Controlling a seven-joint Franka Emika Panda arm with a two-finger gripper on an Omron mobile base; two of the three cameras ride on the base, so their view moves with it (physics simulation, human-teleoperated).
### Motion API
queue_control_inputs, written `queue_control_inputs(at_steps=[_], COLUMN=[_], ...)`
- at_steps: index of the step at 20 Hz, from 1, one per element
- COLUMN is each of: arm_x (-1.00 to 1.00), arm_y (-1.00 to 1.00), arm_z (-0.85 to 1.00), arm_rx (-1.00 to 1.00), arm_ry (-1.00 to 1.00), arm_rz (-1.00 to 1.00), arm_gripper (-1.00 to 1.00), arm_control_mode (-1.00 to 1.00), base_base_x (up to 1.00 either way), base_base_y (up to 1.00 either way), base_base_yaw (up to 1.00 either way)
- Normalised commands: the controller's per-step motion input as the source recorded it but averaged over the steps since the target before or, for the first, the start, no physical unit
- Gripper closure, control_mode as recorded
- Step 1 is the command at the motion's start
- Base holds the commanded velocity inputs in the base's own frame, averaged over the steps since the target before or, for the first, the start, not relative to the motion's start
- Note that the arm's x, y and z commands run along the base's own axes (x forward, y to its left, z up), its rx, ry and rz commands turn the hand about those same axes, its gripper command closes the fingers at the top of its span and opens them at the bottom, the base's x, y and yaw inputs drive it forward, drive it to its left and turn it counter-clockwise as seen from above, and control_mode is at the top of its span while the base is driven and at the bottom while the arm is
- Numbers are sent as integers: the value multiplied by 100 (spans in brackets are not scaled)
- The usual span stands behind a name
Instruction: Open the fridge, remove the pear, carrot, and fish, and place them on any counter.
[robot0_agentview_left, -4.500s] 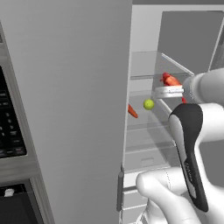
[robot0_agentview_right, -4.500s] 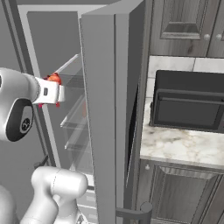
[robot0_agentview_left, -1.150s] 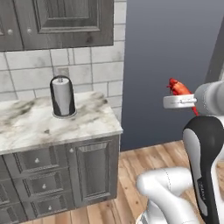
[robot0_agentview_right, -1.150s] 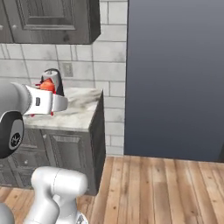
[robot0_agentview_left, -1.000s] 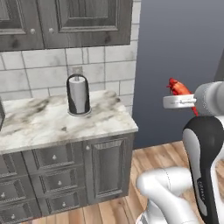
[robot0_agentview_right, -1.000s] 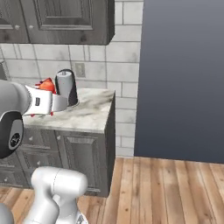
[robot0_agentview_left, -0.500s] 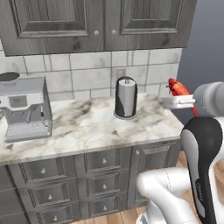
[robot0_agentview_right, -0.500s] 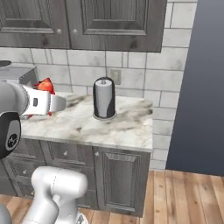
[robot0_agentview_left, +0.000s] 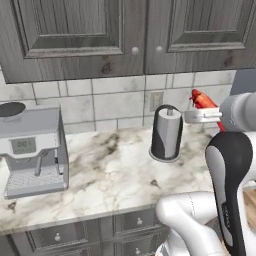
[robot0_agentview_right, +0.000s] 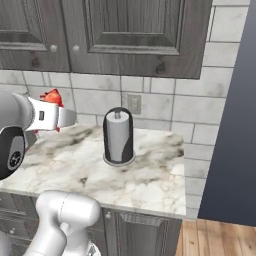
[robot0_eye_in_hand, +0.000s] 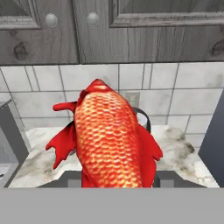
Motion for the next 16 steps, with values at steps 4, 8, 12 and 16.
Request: queue_control_inputs(at_steps=[4, 8, 12, 16], arm_x=[0, 0, 24, 70], arm_y=[0, 0, 32, 58], arm_z=[0, -34, -94, -96], arm_rx=[0, -7, -14, -6], arm_ry=[0, 5, 22, 30], arm_rz=[0, 0, 1, 13], arm_gripper=[100, 100, 100, 100], arm_control_mode=[100, -100, -100, -100], base_base_x=[2, 0, 0, 0], base_base_y=[5, 0, 0, 0], base_base_yaw=[0, 0, 0, 0])
